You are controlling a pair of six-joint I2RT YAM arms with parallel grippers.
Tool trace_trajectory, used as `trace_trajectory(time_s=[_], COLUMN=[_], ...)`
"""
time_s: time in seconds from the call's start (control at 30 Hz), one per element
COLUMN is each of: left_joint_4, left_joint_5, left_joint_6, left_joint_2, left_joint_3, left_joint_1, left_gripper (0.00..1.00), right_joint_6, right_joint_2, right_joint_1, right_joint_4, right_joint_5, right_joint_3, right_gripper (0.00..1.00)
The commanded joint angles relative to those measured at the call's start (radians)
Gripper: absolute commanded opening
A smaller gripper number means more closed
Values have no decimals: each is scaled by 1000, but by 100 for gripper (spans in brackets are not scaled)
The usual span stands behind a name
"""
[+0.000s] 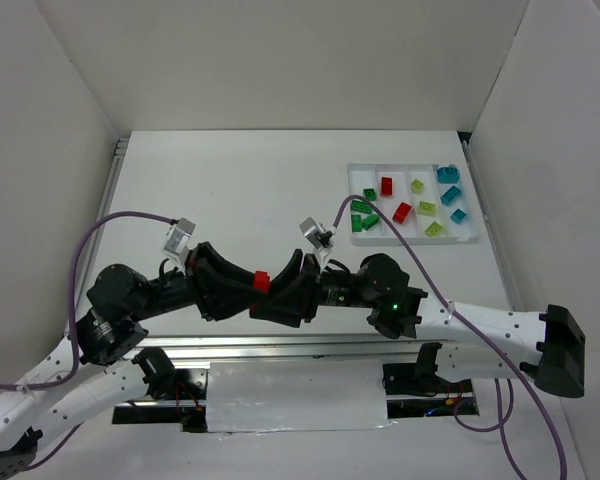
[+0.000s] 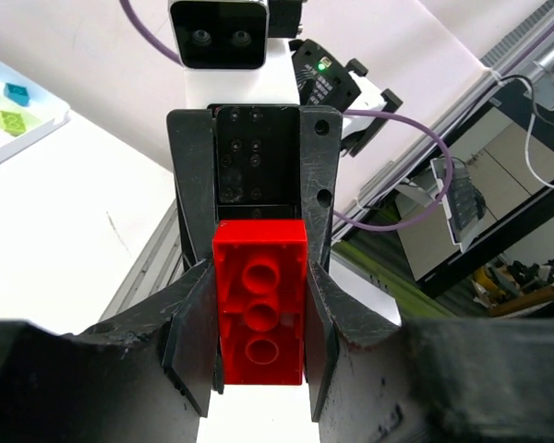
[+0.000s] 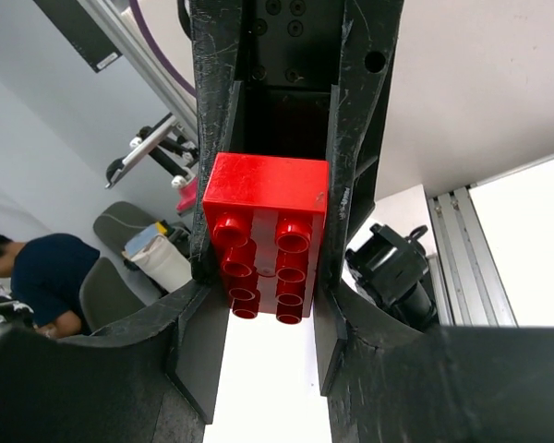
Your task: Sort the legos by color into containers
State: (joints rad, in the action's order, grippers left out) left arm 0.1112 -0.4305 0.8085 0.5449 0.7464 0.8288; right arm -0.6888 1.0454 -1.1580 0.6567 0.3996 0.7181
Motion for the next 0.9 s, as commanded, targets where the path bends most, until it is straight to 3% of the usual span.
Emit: trace_trajectory(time_s=[0.0,0.03,0.1,0.17,0.43,0.57,0.6,0.7,0.87], left_joint_4=[-57,-67,-85,-103,-284,-493,-543,-703,-832], left_joint_5=[59,71,84,114,263,484,597,775,903], left_joint_6=[-52,-61,-68,-74,-120,-155,-163,-183,-232], left_joint_2=[-31,-39,-45,-56,-60,-56,-54,-53,-72], left_joint_3=[41,44,50,60,152,226,237,257,205], left_joint_1=[3,4,3,3,3,3,3,3,3], left_gripper=[15,22,68,97,100,100,100,100,100], right_joint_6=[26,26,31,35,75,89,84,37,-28], right_joint_2=[-15,-19,-22,-27,-36,-51,-50,-48,-59], right_joint_1=[-2,-2,-2,0,0,40,58,180,475], right_joint_4=[21,20,11,0,-109,-320,-369,-590,-779], right_joint_5=[2,7,12,7,-77,-229,-255,-298,-324], right_joint_3=[30,24,20,14,-12,20,46,83,98], right_gripper=[0,0,0,0,0,0,0,0,0])
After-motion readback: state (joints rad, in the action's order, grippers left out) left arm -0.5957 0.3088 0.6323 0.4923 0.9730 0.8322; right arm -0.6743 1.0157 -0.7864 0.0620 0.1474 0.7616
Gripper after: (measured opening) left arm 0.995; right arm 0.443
